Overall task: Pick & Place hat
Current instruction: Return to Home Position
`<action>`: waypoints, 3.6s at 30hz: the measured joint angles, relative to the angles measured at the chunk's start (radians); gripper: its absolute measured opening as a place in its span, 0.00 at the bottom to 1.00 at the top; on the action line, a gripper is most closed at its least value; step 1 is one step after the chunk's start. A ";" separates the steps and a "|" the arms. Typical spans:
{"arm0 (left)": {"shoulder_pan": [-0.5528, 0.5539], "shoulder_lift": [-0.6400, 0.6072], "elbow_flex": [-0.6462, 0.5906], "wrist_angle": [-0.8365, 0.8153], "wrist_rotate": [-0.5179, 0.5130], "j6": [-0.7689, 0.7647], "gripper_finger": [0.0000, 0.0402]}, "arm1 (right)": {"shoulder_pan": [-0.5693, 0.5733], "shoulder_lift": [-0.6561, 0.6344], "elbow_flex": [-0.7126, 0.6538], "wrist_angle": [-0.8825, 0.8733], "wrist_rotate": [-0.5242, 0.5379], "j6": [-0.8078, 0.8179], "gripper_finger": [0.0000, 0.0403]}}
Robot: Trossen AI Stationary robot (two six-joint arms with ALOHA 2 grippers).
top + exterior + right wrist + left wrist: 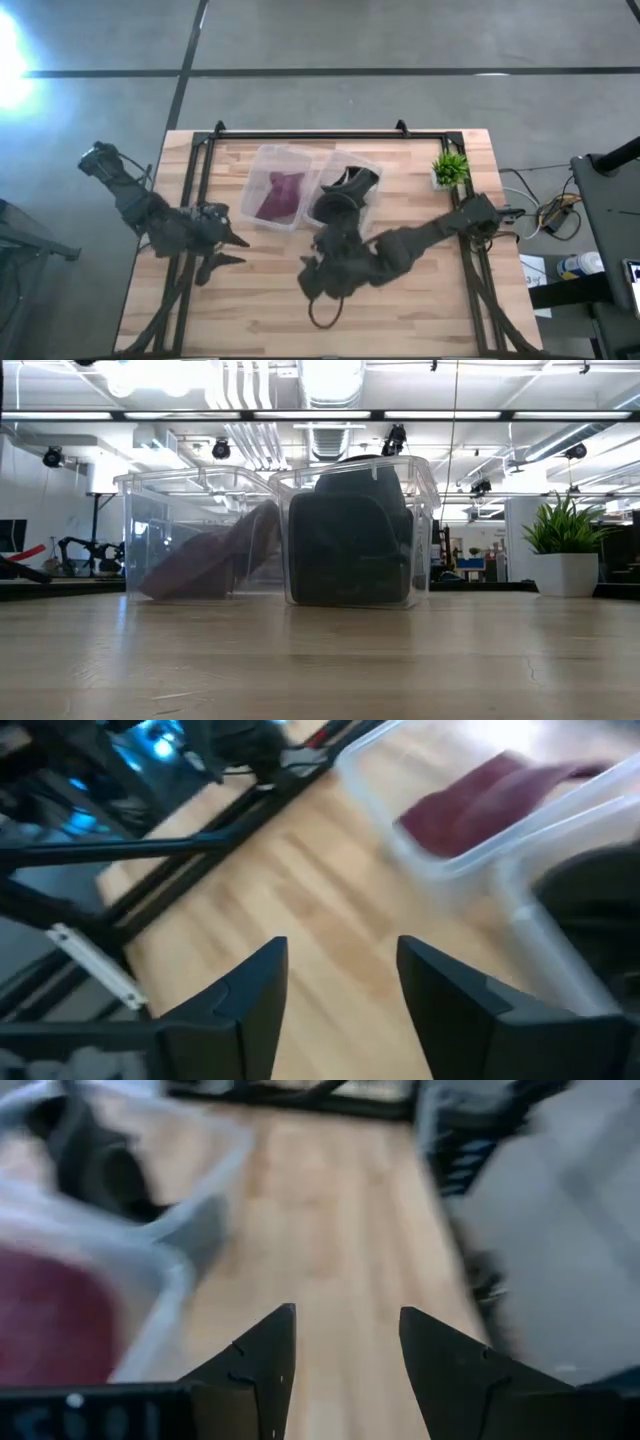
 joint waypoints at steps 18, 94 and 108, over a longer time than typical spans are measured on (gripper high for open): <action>0.637 -0.292 -0.213 0.444 0.532 0.146 0.43 | -0.261 -0.477 -0.872 0.880 -0.256 -0.331 0.22; 0.852 -0.812 -0.936 0.722 0.647 0.263 0.43 | -0.484 -1.456 -2.097 1.437 -0.447 -0.611 0.21; 0.852 -0.812 -0.936 0.722 0.649 0.259 0.43 | -0.485 -1.474 -2.127 1.417 -0.449 -0.611 0.17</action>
